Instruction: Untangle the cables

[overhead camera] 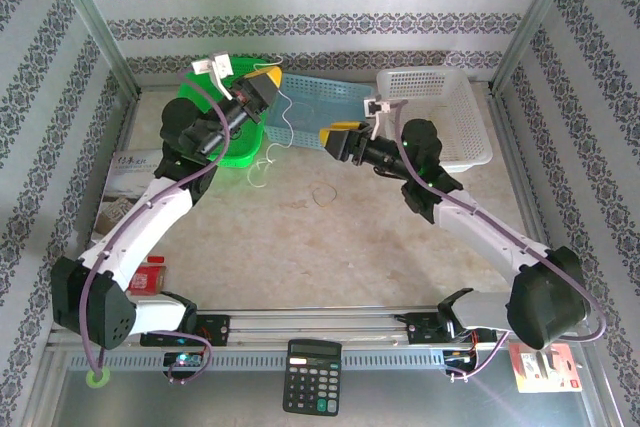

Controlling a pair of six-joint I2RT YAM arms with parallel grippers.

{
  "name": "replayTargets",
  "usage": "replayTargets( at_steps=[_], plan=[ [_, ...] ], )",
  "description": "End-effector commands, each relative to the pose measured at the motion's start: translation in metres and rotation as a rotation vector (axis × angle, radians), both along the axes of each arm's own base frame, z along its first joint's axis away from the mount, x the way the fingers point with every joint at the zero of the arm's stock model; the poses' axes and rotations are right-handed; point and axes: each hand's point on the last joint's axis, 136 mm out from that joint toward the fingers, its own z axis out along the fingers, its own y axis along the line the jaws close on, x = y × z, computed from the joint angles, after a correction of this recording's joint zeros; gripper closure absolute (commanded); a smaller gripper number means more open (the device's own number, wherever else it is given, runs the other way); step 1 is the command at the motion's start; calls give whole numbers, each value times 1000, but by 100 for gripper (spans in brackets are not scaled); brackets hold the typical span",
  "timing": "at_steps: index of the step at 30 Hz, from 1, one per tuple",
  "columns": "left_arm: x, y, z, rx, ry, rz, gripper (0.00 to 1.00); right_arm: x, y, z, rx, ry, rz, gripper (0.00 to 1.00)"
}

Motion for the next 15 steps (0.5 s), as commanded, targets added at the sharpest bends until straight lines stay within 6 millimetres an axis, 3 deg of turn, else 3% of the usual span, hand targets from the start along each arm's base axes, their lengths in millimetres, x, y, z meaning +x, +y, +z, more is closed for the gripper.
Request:
replayTargets(
  at_steps=[1, 5, 15],
  plan=[
    [-12, -7, 18, -28, -1, -87, 100, -3, 14, 2, -110, -120, 37, 37],
    [-16, -16, 18, -19, 29, -130, 100, -6, 33, 23, -123, -214, 80, 36],
    [-23, -42, 20, 0, 53, -204, 100, 27, 43, 38, -145, -251, 12, 38]
  ],
)
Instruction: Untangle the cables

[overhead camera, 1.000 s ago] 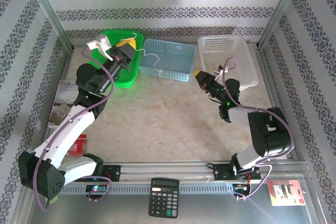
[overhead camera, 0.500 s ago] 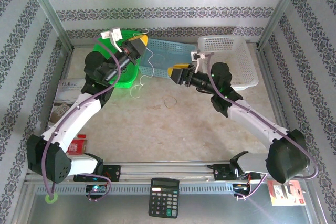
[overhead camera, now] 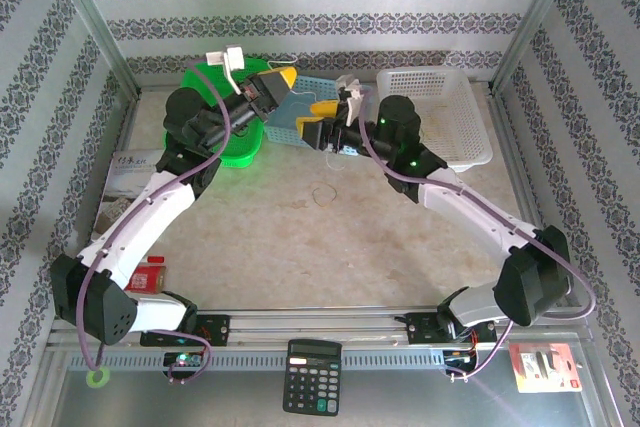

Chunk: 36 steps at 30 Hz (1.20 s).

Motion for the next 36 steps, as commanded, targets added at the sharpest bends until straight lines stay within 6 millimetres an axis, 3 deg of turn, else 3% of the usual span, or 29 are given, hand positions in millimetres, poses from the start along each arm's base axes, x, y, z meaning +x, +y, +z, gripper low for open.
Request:
replayTargets(
  at_steps=[1, 6, 10, 15, 20, 27, 36],
  plan=[
    [-6, -13, 7, 0, 3, -56, 100, 12, 3, 9, -9, -47, -23, 38],
    [-6, -16, 11, -3, 2, -52, 100, 10, 7, 0, -15, -37, 6, 41],
    [-2, -12, 9, 7, 17, -8, 100, -14, -2, -1, -8, -42, 78, 41],
    [6, -9, 2, 18, 50, 31, 100, -55, -17, 14, 32, -78, 180, 41],
    [10, -10, -1, 11, 62, 28, 100, -68, -34, 26, 52, -117, 153, 43],
    [6, -16, 2, 1, 63, -13, 100, -41, -47, 28, 33, -148, -9, 39],
    [-4, -23, 12, -7, 51, -45, 100, 7, -20, 27, 25, -135, -38, 38]
  ],
)
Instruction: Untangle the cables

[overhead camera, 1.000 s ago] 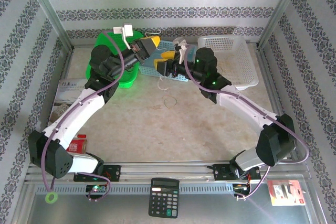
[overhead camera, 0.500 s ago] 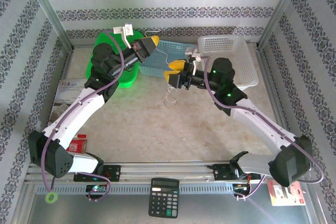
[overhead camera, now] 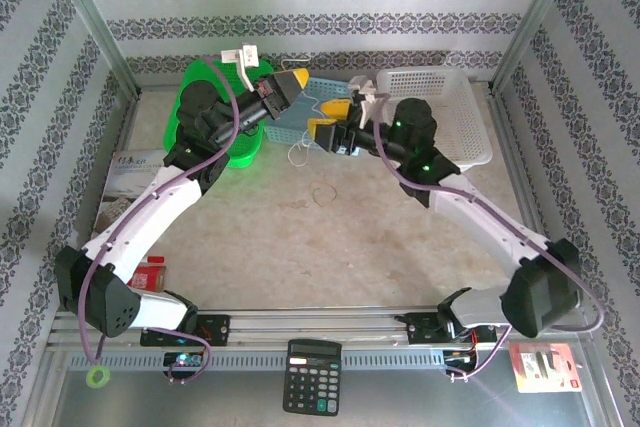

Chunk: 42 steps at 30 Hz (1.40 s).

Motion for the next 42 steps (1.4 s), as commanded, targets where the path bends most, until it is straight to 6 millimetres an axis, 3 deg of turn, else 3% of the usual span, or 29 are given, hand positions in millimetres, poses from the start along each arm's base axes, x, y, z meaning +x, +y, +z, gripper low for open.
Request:
replayTargets(
  at_steps=[1, 4, 7, 10, 18, 23, 30, 34, 37, 38, 42],
  plan=[
    [-11, -5, 21, -27, -34, -36, 100, 21, 2, 17, 29, -64, -59, 38],
    [-14, -7, 26, -35, -41, -42, 100, 39, 4, 9, 48, -46, -91, 46],
    [-15, -5, 33, -53, -51, -37, 100, 50, 7, -4, 53, -19, -102, 73],
    [-15, -3, 43, -75, -67, -23, 100, 54, 10, -28, 51, 26, -99, 87],
    [-19, 4, 84, -133, -135, -2, 100, 63, 10, -118, 59, 179, -164, 92],
    [-22, 6, 100, -146, -162, 0, 100, 73, 8, -150, 63, 232, -197, 97],
    [-28, 13, 120, -141, -217, 33, 100, 82, -3, -179, 51, 283, -241, 95],
    [-32, 14, 131, -144, -238, 30, 100, 85, -7, -189, 51, 305, -257, 82],
    [-34, 14, 136, -154, -243, 22, 100, 88, -9, -193, 58, 315, -267, 64],
    [-35, 14, 137, -158, -245, 19, 100, 89, -9, -194, 60, 319, -267, 62],
    [-36, 16, 135, -158, -246, 25, 100, 92, -8, -196, 66, 329, -262, 78]
  ],
)
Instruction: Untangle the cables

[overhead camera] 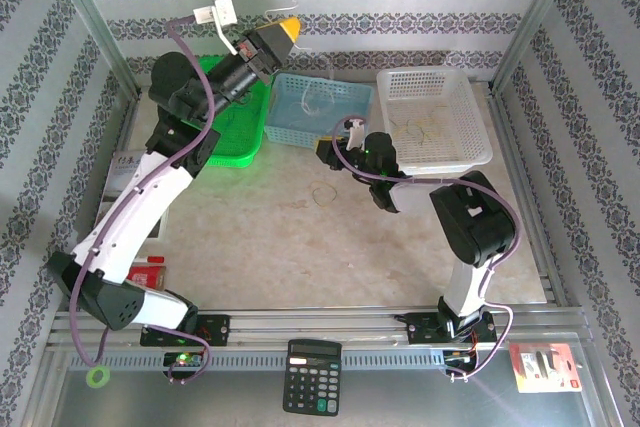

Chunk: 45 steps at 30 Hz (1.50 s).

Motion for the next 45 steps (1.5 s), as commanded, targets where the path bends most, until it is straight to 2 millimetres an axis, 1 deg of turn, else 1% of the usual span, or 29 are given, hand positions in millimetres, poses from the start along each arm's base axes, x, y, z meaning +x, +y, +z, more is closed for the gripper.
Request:
replayTargets(
  at_steps=[1, 3, 6, 10, 12, 16, 18, 22, 23, 24, 29, 31, 35, 38, 41, 42, 45],
  plan=[
    [-16, 3, 19, -24, -79, -4, 100, 3, 0, 7, 23, -19, -7, 81],
    [-16, 4, 17, -15, -77, 7, 100, 5, -3, 7, 26, -17, -12, 90],
    [-13, 4, 14, -8, -73, 13, 100, 5, -7, 10, 32, -18, -16, 99],
    [-3, -1, 2, 17, -52, 23, 100, 3, -15, 20, 41, -29, -22, 99],
    [4, -3, -5, 34, -45, 35, 100, 1, -19, 25, 38, -35, -27, 94],
    [22, -6, -20, 76, -36, 73, 100, -5, -31, 35, 26, -45, -53, 69],
    [35, -6, -28, 97, -29, 95, 100, -8, -40, 42, 21, -54, -76, 62],
    [63, -8, -41, 131, -41, 140, 100, -10, -60, 56, 3, -69, -123, 58],
    [71, -8, -44, 135, -47, 149, 100, -12, -64, 62, 4, -86, -131, 57],
    [80, -7, -45, 134, -55, 156, 100, -14, -68, 60, -10, -71, -137, 56],
    [119, -4, -51, 106, -59, 174, 100, -22, -82, 63, -38, -71, -161, 54],
    [132, -4, -51, 95, -66, 173, 100, -27, -87, 66, -44, -75, -167, 53],
    [159, -7, -61, 109, -72, 192, 100, -40, -94, 71, -49, -72, -170, 52],
    [182, -8, -76, 121, -52, 201, 100, -53, -98, 77, -45, -75, -165, 52],
    [204, -11, -101, 142, -10, 207, 100, -68, -103, 83, -46, -81, -160, 51],
    [210, -13, -111, 150, 6, 206, 100, -72, -105, 85, -48, -82, -162, 51],
    [227, -20, -152, 174, 75, 190, 100, -86, -111, 92, -58, -96, -168, 50]
  ],
)
